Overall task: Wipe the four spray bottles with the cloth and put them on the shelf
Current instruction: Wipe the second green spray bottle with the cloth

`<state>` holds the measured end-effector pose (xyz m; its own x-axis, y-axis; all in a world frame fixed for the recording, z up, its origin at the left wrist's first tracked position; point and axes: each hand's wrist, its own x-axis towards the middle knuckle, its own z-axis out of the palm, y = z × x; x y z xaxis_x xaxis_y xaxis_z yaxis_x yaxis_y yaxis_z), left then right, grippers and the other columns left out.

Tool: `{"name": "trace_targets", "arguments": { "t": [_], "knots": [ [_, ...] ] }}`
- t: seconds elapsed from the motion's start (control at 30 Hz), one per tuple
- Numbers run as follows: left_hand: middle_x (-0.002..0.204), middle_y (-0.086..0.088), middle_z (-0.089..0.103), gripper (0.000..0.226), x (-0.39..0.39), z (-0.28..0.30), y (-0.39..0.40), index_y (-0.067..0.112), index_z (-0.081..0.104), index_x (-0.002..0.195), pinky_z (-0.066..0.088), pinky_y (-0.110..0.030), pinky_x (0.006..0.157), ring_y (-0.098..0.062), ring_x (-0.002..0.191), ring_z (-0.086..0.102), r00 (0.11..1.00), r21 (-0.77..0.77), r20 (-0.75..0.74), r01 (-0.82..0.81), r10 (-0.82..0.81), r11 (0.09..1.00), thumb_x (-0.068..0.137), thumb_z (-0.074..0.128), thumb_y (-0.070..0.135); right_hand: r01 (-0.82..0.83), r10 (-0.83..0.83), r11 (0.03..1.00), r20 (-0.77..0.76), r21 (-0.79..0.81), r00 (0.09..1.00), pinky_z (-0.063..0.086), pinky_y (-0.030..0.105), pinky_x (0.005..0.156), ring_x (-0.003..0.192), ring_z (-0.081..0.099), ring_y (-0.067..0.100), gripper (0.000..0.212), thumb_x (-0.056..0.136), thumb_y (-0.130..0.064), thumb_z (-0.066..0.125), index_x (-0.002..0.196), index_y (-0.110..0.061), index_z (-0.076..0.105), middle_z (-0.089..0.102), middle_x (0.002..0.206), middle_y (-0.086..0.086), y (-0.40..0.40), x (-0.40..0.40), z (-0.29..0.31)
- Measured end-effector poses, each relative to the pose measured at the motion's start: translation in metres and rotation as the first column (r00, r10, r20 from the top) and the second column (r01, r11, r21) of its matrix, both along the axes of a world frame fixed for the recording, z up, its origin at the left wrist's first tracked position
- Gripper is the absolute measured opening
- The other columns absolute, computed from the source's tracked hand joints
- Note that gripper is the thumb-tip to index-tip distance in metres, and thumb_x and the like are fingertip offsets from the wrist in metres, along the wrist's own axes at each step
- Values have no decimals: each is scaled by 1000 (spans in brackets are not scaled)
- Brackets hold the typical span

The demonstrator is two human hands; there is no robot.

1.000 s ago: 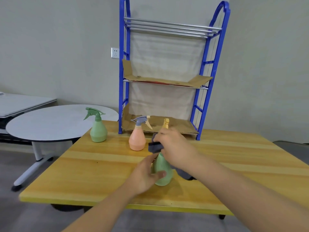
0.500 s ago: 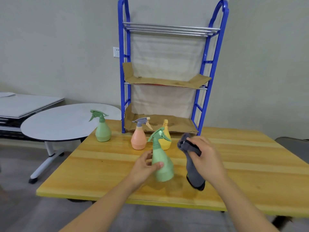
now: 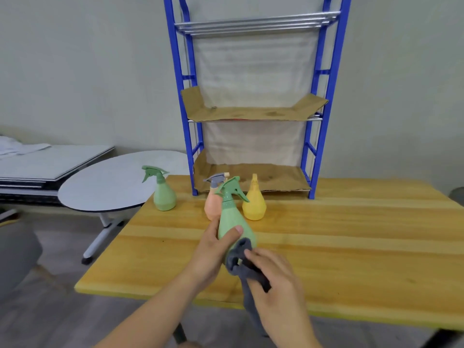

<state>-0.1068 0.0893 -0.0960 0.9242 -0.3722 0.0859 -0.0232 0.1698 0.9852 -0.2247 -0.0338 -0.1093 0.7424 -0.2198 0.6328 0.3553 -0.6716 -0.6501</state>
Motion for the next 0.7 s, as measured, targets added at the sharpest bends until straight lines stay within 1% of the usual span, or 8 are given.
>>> {"name": "trace_targets", "arguments": {
  "t": [0.13, 0.2, 0.3, 0.33, 0.43, 0.5, 0.6, 0.7],
  "knots": [
    [109, -5, 75, 69, 6, 9, -4, 26, 59, 127, 58, -39, 82, -22, 99, 72, 999, -21, 5, -46, 46, 999, 65, 81, 45, 118, -115, 983, -34, 140, 993, 42, 13, 92, 112, 57, 4, 30, 87, -11, 72, 115, -22, 68, 56, 119, -28, -15, 13, 7],
    [108, -3, 75, 70, 8, 10, -5, 26, 58, 130, 58, -37, 80, -22, 99, 71, 998, -24, 19, -58, 58, 998, 68, 81, 46, 120, -120, 989, -9, 84, 993, 40, 11, 93, 111, 56, 5, 34, 84, -7, 73, 115, -18, 69, 59, 119, -21, -12, 14, 12],
    [105, -3, 72, 71, 12, 8, -5, 24, 51, 140, 56, -30, 75, -18, 94, 69, 998, -39, 29, -55, 56, 998, 77, 80, 41, 11, -10, 995, 11, -102, 1000, 38, 12, 96, 110, 54, 8, 45, 78, -2, 73, 119, -17, 68, 61, 118, -14, -3, 10, 14],
    [109, -4, 71, 76, 13, 6, -6, 25, 48, 143, 56, -32, 76, -19, 97, 69, 998, -47, 24, -56, 57, 997, 76, 80, 44, 22, -21, 995, 8, -95, 1000, 37, 10, 96, 110, 54, 8, 43, 78, -3, 73, 119, -17, 68, 60, 118, -14, -5, 13, 12],
    [120, -6, 70, 89, 16, 4, -8, 30, 43, 147, 59, -43, 87, -27, 110, 69, 997, -28, 4, -79, 79, 996, 70, 80, 55, 175, -174, 981, -21, 82, 985, 33, 4, 94, 110, 55, 11, 33, 84, -8, 72, 116, -14, 68, 59, 115, -16, -17, 21, 13],
    [126, -7, 67, 88, 20, 3, -9, 31, 43, 147, 59, -42, 88, -26, 113, 67, 995, -23, 14, -102, 102, 995, 71, 77, 61, 170, -170, 985, 5, 40, 985, 34, 6, 94, 108, 56, 12, 32, 84, -7, 72, 115, -13, 69, 61, 115, -14, -12, 21, 15],
    [147, -13, 51, 82, 28, 3, -5, 34, 43, 146, 58, -43, 92, -31, 124, 61, 996, -21, 19, -92, 93, 995, 77, 75, 65, 15, -15, 991, -4, -132, 1000, 39, 13, 95, 108, 55, 10, 41, 80, -1, 70, 118, -16, 69, 61, 116, -15, 0, 21, 14],
    [138, -12, 58, 67, 33, 3, -2, 31, 45, 144, 53, -52, 95, -33, 125, 59, 994, -80, -102, -48, 40, 996, 80, 62, 45, 122, -121, 992, -29, 21, 992, 35, 5, 92, 108, 55, 5, 33, 85, -7, 70, 115, -20, 68, 56, 114, -29, -6, 29, 18]
  ]
}}
